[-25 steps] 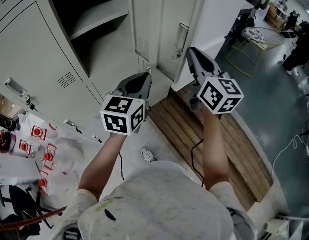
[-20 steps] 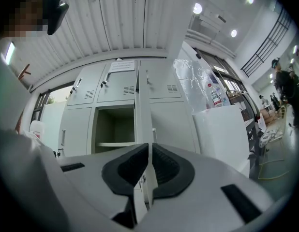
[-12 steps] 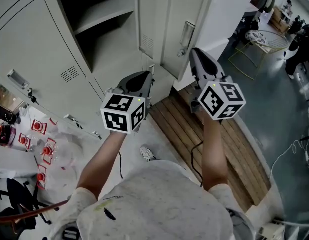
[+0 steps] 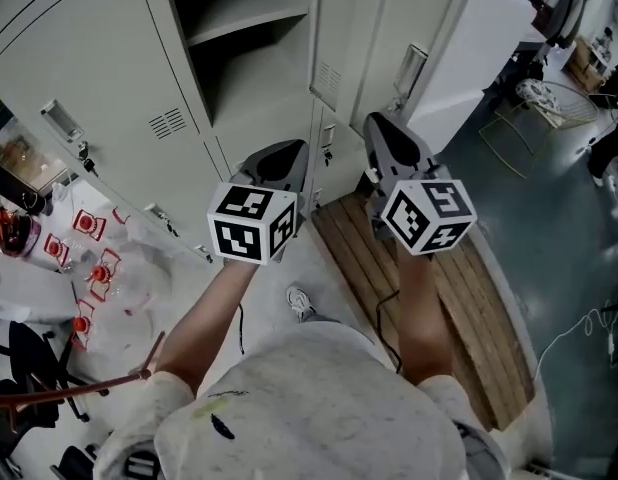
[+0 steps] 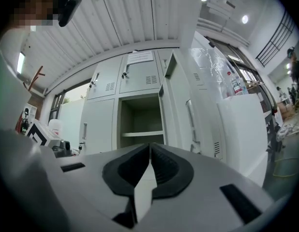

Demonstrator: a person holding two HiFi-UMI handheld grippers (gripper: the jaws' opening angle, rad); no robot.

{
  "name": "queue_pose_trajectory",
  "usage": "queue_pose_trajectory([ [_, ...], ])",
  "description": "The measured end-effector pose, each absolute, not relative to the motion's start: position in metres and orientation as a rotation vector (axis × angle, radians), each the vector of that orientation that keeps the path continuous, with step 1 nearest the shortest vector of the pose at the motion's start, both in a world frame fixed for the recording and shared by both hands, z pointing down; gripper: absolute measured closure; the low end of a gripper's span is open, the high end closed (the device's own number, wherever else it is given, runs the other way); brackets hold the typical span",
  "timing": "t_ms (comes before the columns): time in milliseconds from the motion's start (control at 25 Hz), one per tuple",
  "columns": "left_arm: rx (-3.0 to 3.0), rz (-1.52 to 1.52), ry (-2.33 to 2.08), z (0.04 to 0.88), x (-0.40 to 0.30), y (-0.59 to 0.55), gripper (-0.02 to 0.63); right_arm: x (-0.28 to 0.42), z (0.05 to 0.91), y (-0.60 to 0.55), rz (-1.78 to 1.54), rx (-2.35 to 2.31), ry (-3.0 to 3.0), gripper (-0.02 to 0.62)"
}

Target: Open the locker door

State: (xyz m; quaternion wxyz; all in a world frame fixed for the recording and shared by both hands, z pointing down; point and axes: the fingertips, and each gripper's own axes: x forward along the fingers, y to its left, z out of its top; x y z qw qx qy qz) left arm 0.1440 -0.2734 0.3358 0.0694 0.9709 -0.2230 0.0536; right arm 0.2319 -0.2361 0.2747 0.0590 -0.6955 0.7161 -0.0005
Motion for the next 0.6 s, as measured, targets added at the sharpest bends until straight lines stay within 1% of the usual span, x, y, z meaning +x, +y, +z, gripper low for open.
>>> queue_pose_trajectory([
  [600,2.847,0.116,-0.894,0.333,0.076,-0.289,0.601,0.149,0.296,-0.254,-0.064,-1.972,2.361,0.591],
])
